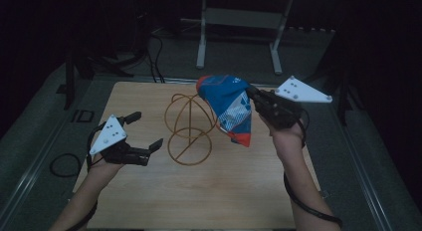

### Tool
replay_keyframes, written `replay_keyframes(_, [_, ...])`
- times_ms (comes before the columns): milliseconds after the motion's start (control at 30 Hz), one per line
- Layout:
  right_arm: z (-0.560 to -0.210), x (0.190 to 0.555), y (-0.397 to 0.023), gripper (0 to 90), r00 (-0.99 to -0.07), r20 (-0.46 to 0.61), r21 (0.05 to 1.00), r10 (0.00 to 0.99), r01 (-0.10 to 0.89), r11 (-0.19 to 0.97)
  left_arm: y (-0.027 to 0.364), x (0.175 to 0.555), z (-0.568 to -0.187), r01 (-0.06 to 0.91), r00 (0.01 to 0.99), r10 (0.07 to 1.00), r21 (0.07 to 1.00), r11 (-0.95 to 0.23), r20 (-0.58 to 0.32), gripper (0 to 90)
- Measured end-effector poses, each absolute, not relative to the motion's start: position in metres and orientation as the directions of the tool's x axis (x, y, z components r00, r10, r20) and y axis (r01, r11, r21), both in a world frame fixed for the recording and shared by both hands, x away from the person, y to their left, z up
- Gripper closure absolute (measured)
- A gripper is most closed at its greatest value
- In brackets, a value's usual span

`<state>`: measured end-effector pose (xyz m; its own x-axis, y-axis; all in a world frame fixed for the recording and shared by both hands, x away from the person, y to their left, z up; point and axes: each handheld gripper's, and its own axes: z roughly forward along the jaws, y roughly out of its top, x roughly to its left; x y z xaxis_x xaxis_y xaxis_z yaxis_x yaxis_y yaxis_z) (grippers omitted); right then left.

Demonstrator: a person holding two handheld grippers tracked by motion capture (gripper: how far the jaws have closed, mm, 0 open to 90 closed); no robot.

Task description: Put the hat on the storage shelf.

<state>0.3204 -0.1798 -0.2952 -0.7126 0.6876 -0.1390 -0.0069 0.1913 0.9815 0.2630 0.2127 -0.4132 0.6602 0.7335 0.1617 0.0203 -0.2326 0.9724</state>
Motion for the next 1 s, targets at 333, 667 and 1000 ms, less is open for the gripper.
replay_keyframes(333, [-0.294, 0.342, -0.130, 90.0, -0.735, -0.152, 0.974, 0.661, 0.003, 0.227, 0.222, 0.248, -0.461, 0.060, 0.536, 0.832, 0.976, -0.209, 0.146, 1.8])
replay_keyframes(667, [-0.308, 0.359, -0.079, 90.0, -0.782, -0.154, 0.958, 0.603, 0.031, 0.285, 0.237, 0.237, -0.522, 0.159, 0.487, 0.871, 0.975, -0.158, 0.062, 1.8])
replay_keyframes(1000, [-0.312, 0.356, -0.045, 90.0, -0.828, -0.160, 0.946, 0.538, 0.027, 0.324, 0.245, 0.231, -0.541, 0.189, 0.454, 0.890, 0.971, -0.147, 0.046, 1.8])
